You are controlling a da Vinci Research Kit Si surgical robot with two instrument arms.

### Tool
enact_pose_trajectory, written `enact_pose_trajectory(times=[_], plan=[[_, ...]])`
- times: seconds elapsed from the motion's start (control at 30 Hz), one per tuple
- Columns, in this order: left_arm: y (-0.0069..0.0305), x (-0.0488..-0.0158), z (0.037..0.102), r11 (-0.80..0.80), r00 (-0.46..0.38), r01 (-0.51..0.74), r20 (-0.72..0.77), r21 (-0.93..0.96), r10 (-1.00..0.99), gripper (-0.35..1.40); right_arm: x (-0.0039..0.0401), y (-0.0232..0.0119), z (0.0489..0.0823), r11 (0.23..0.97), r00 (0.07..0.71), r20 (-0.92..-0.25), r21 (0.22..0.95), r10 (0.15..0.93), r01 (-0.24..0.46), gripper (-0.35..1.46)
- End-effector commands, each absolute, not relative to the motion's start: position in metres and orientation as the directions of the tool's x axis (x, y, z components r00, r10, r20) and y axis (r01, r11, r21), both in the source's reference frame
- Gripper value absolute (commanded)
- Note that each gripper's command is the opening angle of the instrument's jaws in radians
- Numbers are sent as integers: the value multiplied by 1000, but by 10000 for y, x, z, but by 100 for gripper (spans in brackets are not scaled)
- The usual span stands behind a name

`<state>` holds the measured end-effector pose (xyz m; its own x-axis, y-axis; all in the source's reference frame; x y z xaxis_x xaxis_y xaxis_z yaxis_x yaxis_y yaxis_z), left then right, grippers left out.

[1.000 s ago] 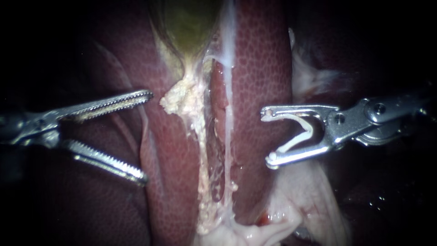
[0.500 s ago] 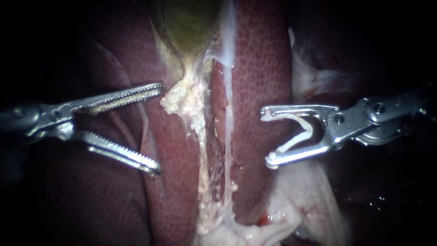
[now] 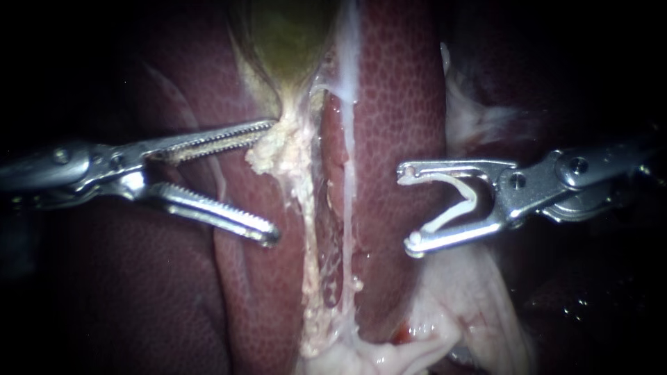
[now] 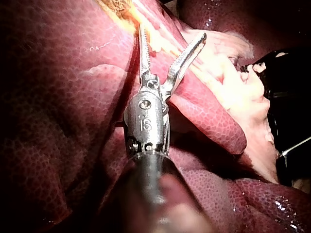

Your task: Grabbing gallbladder

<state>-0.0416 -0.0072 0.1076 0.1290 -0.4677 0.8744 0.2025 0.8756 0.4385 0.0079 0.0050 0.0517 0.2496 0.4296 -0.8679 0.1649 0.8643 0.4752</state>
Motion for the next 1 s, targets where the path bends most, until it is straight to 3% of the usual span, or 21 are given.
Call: enact_pose_trajectory(times=[0.03,0.37,0.47,0.6,1.0], plan=[[-71,-415,1078,877,130,201,876,436,-465,57,80,50,517,864,250,-868,475,430,165,60],[-64,-409,1094,836,120,267,844,479,-522,12,80,50,517,864,250,-868,475,430,165,60],[-61,-408,1098,814,112,299,829,498,-548,9,80,50,517,864,250,-868,475,430,164,60],[-59,-402,1103,794,105,329,816,511,-568,-35,80,50,517,864,250,-868,475,430,164,60],[-64,-396,1093,775,121,350,795,526,-594,-35,80,50,516,864,250,-868,475,430,164,60]])
